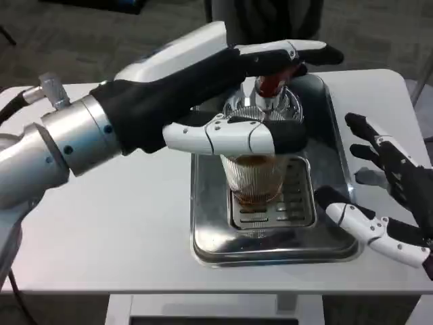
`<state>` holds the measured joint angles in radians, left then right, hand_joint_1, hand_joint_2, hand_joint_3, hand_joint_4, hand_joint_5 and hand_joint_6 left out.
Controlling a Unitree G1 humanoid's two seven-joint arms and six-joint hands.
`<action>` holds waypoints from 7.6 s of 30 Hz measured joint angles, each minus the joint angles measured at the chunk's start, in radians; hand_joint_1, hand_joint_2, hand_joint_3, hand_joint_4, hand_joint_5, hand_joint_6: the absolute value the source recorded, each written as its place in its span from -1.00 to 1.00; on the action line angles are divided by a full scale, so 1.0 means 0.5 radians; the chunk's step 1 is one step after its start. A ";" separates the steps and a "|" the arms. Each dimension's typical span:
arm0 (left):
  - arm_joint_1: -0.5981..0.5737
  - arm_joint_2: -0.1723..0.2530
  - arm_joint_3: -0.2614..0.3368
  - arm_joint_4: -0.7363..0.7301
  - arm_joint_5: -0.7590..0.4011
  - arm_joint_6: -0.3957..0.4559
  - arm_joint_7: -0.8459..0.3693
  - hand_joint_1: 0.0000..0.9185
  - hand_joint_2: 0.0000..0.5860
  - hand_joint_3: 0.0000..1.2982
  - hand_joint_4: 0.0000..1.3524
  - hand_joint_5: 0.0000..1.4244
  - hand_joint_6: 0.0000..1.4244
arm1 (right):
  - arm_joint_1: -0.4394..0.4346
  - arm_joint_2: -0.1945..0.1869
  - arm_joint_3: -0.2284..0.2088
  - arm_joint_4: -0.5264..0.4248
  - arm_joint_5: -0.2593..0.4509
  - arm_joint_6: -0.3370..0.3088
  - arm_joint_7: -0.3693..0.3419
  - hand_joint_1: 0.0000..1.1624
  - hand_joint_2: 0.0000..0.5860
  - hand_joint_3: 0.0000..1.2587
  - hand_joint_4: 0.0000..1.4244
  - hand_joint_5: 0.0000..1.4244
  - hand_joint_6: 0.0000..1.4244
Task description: Grasp the cup under the faucet to collect the drink, then remove the cup.
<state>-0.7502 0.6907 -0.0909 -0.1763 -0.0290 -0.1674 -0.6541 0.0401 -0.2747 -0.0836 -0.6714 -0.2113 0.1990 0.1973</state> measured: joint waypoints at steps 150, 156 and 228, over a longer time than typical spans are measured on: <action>1.223 -0.044 1.075 -0.633 -0.396 0.277 0.058 -1.00 -0.68 -0.71 -0.68 -0.66 -0.75 | -0.401 0.039 0.055 0.444 0.169 -0.022 -0.080 -0.06 -0.24 -0.99 -1.00 -0.89 -0.72; 1.378 -0.057 1.117 -0.646 -0.399 0.263 0.060 -1.00 -0.68 -0.70 -0.67 -0.65 -0.75 | -0.424 0.013 0.068 0.487 0.189 -0.057 -0.038 -0.06 -0.25 -0.99 -1.00 -0.91 -0.75; 1.974 -0.162 1.259 -0.736 -0.396 0.193 0.168 -1.00 -0.73 -0.58 -0.61 -0.62 -0.77 | -0.762 0.195 0.386 1.025 -0.033 -0.213 -0.169 0.04 -0.24 -1.00 -1.00 -1.00 -0.92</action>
<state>0.2368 0.6096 0.5388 -0.5441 -0.2273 -0.0711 -0.5700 -0.3408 -0.1773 0.1096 -0.1591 -0.2279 0.0928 0.1130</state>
